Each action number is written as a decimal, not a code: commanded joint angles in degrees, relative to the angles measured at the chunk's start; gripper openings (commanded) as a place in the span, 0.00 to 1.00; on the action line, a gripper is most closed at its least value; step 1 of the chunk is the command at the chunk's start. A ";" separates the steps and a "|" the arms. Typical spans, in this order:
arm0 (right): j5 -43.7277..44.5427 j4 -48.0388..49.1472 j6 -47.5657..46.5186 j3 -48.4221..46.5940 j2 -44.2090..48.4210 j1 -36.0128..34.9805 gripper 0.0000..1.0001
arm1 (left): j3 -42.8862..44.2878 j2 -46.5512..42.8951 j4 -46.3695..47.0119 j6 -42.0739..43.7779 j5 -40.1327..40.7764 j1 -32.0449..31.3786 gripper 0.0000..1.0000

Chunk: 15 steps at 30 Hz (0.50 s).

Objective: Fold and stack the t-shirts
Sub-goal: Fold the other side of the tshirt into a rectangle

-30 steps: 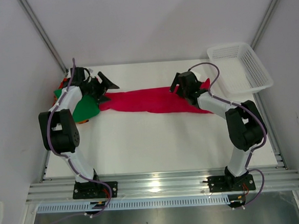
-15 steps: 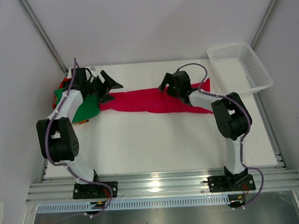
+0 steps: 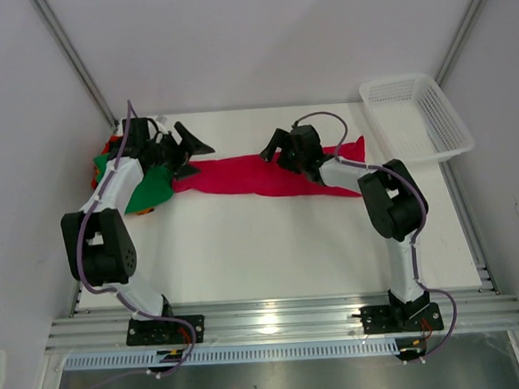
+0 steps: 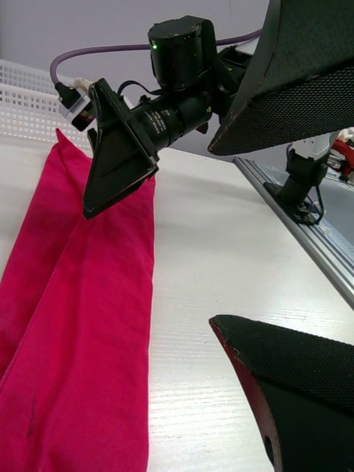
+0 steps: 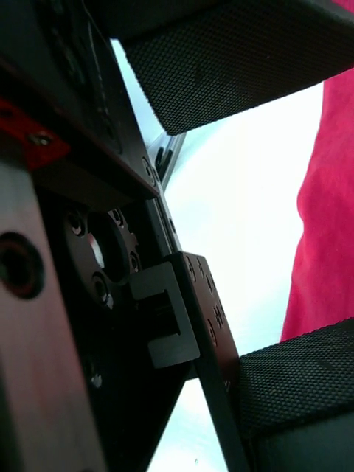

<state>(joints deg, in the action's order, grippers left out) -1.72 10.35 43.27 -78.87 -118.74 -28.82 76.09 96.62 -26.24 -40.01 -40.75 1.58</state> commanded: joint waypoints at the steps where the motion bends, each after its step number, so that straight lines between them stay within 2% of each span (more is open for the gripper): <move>1: -4.86 5.64 1.20 -1.02 -0.88 -0.62 0.90 | 1.08 -3.37 0.75 -0.07 -1.17 -0.79 0.91; 4: -10.22 8.63 1.82 -3.56 -2.11 -2.02 0.90 | -1.46 -3.63 1.71 -0.42 -1.17 -0.97 0.92; 5: -11.63 10.20 2.08 -4.35 -2.55 -2.21 0.90 | -1.82 -3.80 2.33 -0.51 -1.26 -0.97 0.96; 9: -18.48 13.82 5.16 -7.96 -5.27 -3.35 0.90 | -3.50 -4.86 1.20 0.80 -0.12 -0.97 0.99; 15: -21.75 14.09 5.60 -12.44 -8.00 -4.67 0.90 | -2.97 -7.41 -3.28 4.05 3.65 -0.97 1.00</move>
<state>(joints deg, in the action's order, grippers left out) -19.42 20.64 48.05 -87.66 -125.25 -32.82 72.84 94.00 -27.44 -38.92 -39.35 0.97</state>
